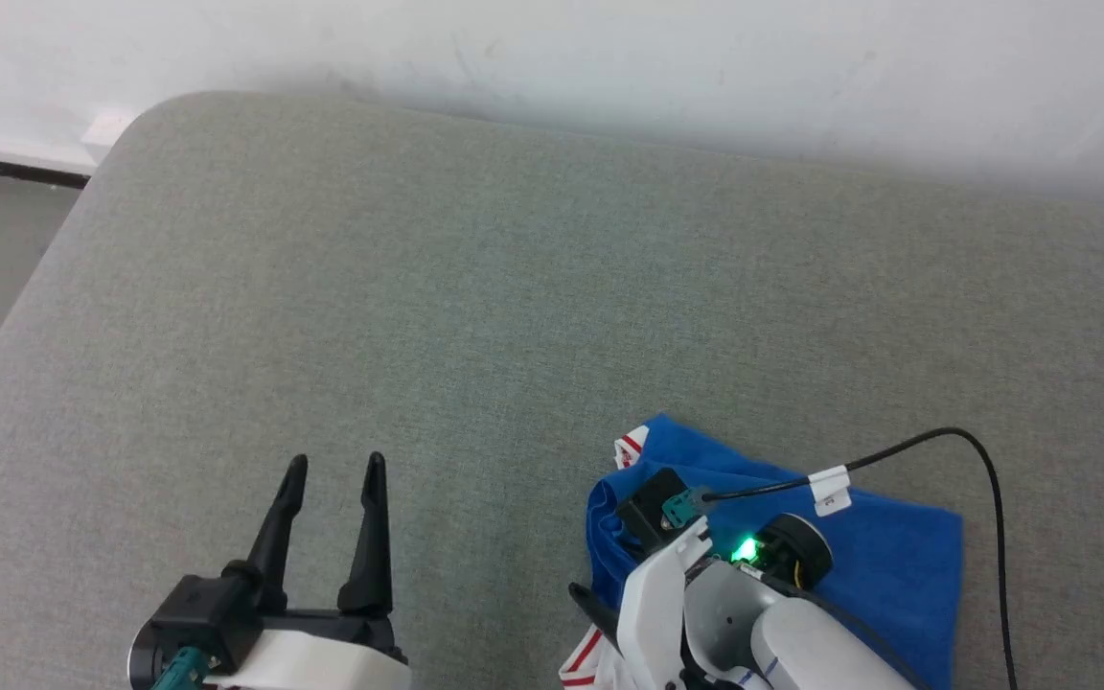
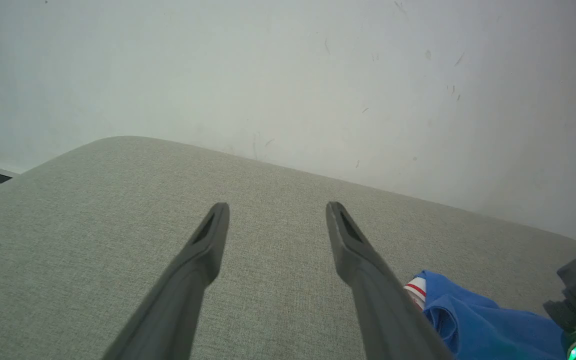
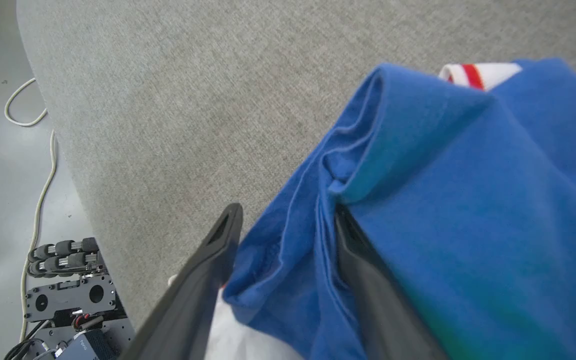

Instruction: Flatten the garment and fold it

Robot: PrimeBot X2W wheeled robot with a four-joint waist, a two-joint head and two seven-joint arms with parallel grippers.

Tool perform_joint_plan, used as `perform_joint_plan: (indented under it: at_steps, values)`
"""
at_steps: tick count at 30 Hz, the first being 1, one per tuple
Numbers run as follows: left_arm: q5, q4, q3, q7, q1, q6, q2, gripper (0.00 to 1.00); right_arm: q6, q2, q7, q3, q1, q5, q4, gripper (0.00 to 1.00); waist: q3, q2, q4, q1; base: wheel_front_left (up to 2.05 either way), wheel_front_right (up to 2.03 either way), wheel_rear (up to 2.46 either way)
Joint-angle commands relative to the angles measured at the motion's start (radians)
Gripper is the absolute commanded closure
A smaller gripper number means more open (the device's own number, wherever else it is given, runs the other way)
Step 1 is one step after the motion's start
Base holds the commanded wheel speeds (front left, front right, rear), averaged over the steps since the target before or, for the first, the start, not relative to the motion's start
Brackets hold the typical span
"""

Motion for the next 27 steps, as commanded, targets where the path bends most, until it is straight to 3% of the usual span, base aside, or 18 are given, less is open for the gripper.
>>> perform_joint_plan:
  at_steps: [1, 8, 12, 17, 22, 27]
  values:
    - [0.004, 0.002, 0.011, -0.005, -0.004, -0.005, 0.0, 0.0, -0.003, -0.005, 0.0, 0.006, 0.0, 0.013, 0.016, 0.0, -0.013, 0.0, -0.013, 0.0001, 0.0, 0.0, 0.0]
    - [0.003, -0.001, 0.023, -0.005, 0.019, -0.01, 0.009, 0.0, -0.003, -0.002, 0.0, -0.012, 0.006, 0.09, -0.103, 0.0, -0.035, 0.0, -0.049, 0.0001, 0.0, 0.0, 0.0]
    - [0.005, -0.01, 0.022, -0.005, 0.026, -0.009, 0.01, 0.0, -0.003, -0.036, -0.032, -0.137, 0.068, 0.083, -0.231, 0.0, -0.036, 0.0, -0.073, 0.0001, 0.0, 0.0, 0.0]
    - [0.027, -0.022, 0.013, -0.005, 0.03, -0.004, 0.022, 0.0, -0.003, -0.073, -0.057, -0.366, 0.215, 0.029, -0.398, 0.0, -0.02, 0.0, -0.098, 0.0001, 0.0, 0.0, 0.0]
    - [0.041, -0.045, 0.012, -0.003, 0.025, 0.007, 0.031, 0.0, -0.003, -0.049, -0.027, -0.529, 0.37, 0.004, -0.537, 0.0, 0.006, 0.0, -0.114, 0.0001, 0.0, 0.0, 0.0]
    - [0.047, -0.053, 0.003, 0.005, 0.003, 0.009, 0.033, 0.0, -0.003, -0.015, 0.006, -0.617, 0.447, -0.008, -0.56, 0.0, 0.038, 0.0, -0.111, 0.0001, 0.0, 0.0, 0.0]
